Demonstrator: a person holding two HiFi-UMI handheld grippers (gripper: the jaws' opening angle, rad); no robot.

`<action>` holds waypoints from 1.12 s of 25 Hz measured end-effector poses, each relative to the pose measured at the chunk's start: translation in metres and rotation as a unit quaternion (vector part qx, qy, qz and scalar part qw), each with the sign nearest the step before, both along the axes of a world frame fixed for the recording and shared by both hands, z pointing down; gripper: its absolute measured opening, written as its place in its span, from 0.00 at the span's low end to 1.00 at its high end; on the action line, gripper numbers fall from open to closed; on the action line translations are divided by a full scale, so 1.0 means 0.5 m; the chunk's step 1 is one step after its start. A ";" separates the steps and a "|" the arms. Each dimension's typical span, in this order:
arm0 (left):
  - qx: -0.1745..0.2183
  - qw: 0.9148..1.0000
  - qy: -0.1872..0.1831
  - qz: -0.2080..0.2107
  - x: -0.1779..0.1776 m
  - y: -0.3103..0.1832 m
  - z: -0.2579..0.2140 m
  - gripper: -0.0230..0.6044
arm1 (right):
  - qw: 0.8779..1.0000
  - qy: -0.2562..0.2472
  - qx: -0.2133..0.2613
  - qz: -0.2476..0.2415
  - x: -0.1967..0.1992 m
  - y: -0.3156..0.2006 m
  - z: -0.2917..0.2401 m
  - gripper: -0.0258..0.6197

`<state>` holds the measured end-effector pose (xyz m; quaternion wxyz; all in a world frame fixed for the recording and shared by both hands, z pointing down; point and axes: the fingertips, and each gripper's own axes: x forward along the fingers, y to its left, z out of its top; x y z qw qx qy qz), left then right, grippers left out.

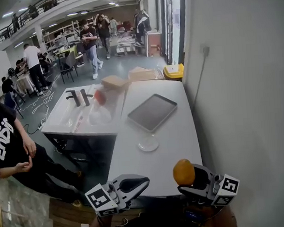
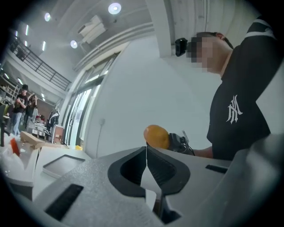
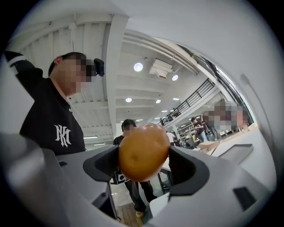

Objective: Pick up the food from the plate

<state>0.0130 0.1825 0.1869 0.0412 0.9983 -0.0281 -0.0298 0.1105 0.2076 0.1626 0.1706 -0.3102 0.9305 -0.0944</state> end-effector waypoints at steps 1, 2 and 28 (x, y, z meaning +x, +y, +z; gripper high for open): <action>-0.003 1.000 -0.005 0.006 0.004 0.011 0.006 0.05 | 1.000 0.000 -0.004 -0.004 0.006 0.005 0.013 0.58; -0.006 1.000 -0.009 0.008 0.004 0.018 0.015 0.05 | 1.000 -0.001 -0.005 -0.010 0.005 0.010 0.022 0.58; -0.079 0.992 0.098 0.022 -0.002 0.075 -0.040 0.05 | 0.991 -0.001 0.040 -0.127 -0.059 0.079 0.005 0.58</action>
